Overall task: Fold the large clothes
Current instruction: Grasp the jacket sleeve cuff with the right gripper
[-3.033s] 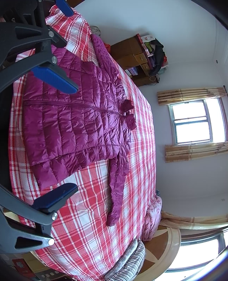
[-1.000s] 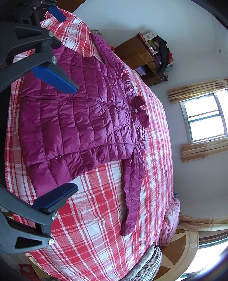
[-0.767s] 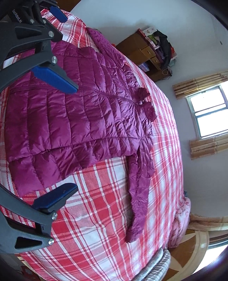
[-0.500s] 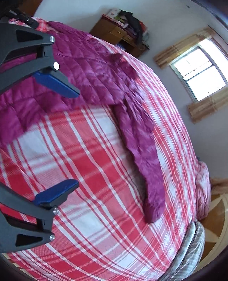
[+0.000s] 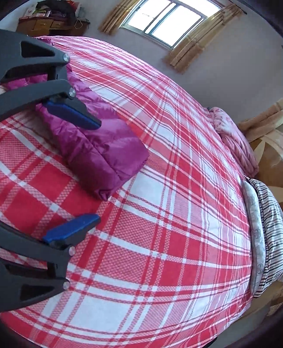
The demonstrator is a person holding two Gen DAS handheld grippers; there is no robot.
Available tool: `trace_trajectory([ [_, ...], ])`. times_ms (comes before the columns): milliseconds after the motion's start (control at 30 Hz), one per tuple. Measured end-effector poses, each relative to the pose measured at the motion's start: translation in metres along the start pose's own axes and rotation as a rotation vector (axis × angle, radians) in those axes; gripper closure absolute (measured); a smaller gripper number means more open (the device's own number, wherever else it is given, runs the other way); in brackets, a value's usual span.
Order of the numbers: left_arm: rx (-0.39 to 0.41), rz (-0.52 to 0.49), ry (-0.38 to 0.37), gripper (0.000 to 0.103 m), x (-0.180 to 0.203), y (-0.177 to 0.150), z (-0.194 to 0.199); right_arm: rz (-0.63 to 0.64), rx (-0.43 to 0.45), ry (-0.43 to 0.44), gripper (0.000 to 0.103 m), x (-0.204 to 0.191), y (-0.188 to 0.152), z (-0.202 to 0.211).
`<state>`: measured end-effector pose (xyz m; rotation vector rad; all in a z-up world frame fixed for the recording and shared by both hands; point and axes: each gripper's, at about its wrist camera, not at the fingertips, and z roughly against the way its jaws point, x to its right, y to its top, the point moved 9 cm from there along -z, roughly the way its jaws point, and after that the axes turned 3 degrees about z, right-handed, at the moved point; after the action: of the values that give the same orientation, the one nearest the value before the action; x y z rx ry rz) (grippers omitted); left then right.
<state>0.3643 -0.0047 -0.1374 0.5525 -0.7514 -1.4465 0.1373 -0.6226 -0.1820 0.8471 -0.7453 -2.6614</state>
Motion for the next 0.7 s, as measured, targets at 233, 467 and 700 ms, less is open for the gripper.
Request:
trace_trajectory([
  [233, -0.007, -0.036, 0.006, 0.001, 0.01, 0.005, -0.037, 0.097, 0.014, -0.071, 0.037, -0.015, 0.007, -0.02],
  [467, -0.056, -0.046, 0.032, 0.001, 0.004, -0.014, -0.061, 0.193, -0.018, -0.104, 0.086, -0.012, 0.011, -0.034],
  [700, -0.034, -0.021, 0.02, 0.001, -0.014, -0.008, -0.043, 0.402, 0.13, -0.041, 0.089, -0.081, 0.02, 0.021],
])
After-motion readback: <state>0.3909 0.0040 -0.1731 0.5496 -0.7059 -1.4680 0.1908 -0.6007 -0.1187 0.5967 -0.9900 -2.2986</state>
